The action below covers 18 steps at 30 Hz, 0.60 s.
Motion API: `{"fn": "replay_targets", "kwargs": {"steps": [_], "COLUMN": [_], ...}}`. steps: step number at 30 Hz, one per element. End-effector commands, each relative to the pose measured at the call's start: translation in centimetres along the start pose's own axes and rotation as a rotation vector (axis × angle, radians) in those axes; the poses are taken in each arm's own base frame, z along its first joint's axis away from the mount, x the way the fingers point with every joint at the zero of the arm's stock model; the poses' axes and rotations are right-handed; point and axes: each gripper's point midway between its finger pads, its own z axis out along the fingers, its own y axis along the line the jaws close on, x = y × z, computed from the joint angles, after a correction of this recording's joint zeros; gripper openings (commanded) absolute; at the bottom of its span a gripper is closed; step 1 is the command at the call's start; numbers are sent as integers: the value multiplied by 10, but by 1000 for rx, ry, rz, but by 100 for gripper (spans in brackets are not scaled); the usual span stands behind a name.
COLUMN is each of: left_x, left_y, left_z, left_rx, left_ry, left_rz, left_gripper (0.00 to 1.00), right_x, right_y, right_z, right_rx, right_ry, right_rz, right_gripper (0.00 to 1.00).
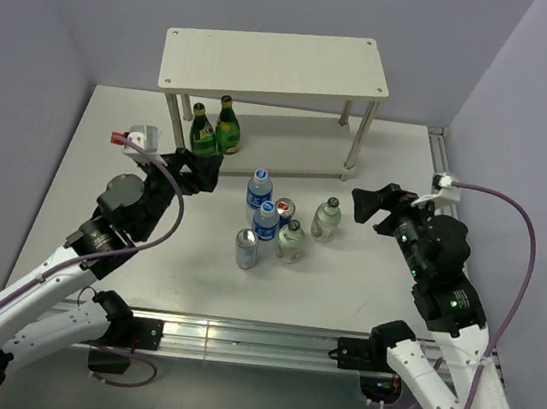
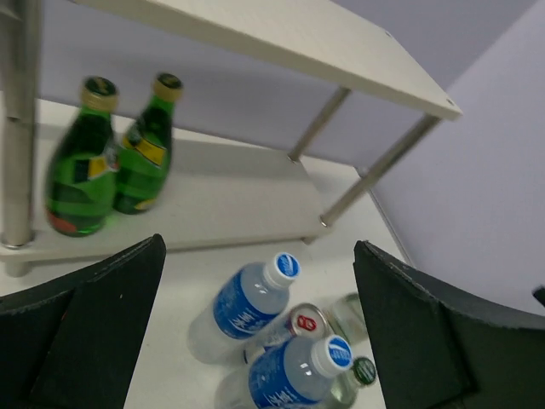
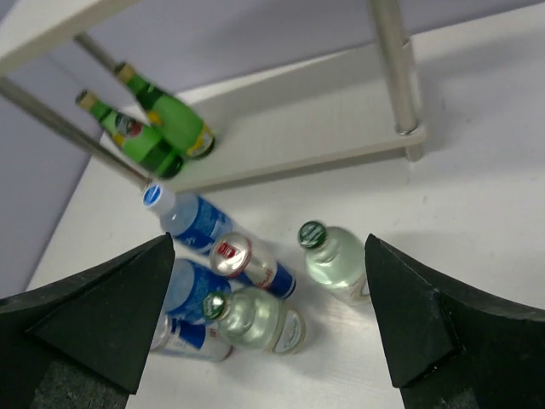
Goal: Place and organize the beverage onto the shelf
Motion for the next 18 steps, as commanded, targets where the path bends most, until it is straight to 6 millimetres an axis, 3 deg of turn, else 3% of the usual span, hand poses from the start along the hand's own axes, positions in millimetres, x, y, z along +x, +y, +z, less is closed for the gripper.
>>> {"fn": "replay_targets", "kwargs": {"steps": [1,3,8,10,18], "left_x": [-4,10,30,39,64], "left_y": [42,45,52,58,66], "left_z": [1,6,7,9,10], "left_rx": [-256,-277,-280,-301,-303], "left_ry": [-44,11,50,68,124], "left_rz": [94,118,130,136,159], "left_gripper": [99,99,99,99,99], "right_x": [10,14,81,94,102], "right_y": [-9,-19,-6,-4,1], "right_z": [1,1,28,45,92], "right_rx": [155,255,197,203,258], "right_ry": [37,19,147,167,137], "right_rz": [-128,-142,-181,-201,-241], "right_gripper": [100,100,100,100,100]}}
